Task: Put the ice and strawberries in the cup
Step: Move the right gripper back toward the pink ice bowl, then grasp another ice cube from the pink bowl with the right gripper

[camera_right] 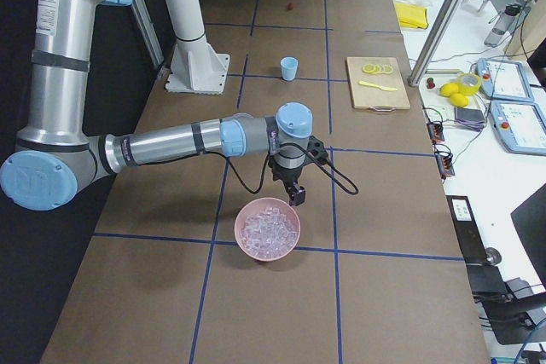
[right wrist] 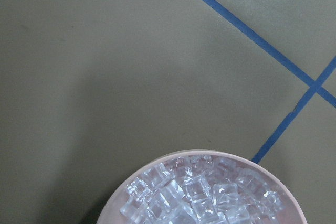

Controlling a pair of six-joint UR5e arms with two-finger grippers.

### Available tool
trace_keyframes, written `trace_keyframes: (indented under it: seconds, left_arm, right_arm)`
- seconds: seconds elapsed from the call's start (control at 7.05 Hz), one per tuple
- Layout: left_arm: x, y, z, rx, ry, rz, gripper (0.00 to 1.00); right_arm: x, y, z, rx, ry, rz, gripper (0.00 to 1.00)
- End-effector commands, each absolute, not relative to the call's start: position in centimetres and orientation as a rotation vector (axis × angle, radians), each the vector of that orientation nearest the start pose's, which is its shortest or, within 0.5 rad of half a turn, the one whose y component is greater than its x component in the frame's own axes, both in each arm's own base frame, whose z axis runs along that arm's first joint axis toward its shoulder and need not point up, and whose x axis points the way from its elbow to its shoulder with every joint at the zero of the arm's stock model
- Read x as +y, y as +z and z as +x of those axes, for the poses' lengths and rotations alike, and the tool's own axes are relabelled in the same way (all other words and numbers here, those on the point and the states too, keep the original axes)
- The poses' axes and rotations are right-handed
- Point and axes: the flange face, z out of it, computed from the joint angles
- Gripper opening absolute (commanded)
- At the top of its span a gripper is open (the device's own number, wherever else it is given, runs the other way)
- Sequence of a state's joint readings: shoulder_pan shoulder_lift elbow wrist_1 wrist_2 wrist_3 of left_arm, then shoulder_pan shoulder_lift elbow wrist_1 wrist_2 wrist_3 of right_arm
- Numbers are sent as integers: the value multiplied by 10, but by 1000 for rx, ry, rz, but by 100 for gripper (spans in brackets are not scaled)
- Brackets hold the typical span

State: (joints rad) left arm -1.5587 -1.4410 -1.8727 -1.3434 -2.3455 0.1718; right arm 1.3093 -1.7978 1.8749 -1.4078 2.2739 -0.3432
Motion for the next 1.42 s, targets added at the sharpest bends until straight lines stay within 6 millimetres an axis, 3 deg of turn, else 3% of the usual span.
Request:
trace_keyframes:
  seconds: [0.0, 0.14, 0.28, 0.57, 1.28]
  left_arm:
    - [-428, 594, -57, 777, 155, 5, 100]
    - [-428, 595, -57, 777, 154, 4, 100]
    - [-428, 595, -57, 777, 154, 4, 100]
    - [-427, 596, -57, 777, 154, 2, 100]
    - [-427, 596, -57, 777, 154, 2, 100]
  right_arm:
    - [-399, 616, -66, -643, -796, 285, 98]
    - [-385, 628, -61, -635, -899, 295, 97]
    - [-382, 632, -60, -634, -917, 292, 96]
    - [-377, 659, -58, -637, -949, 255, 94]
    - [-378, 676, -66, -641, -959, 218, 88]
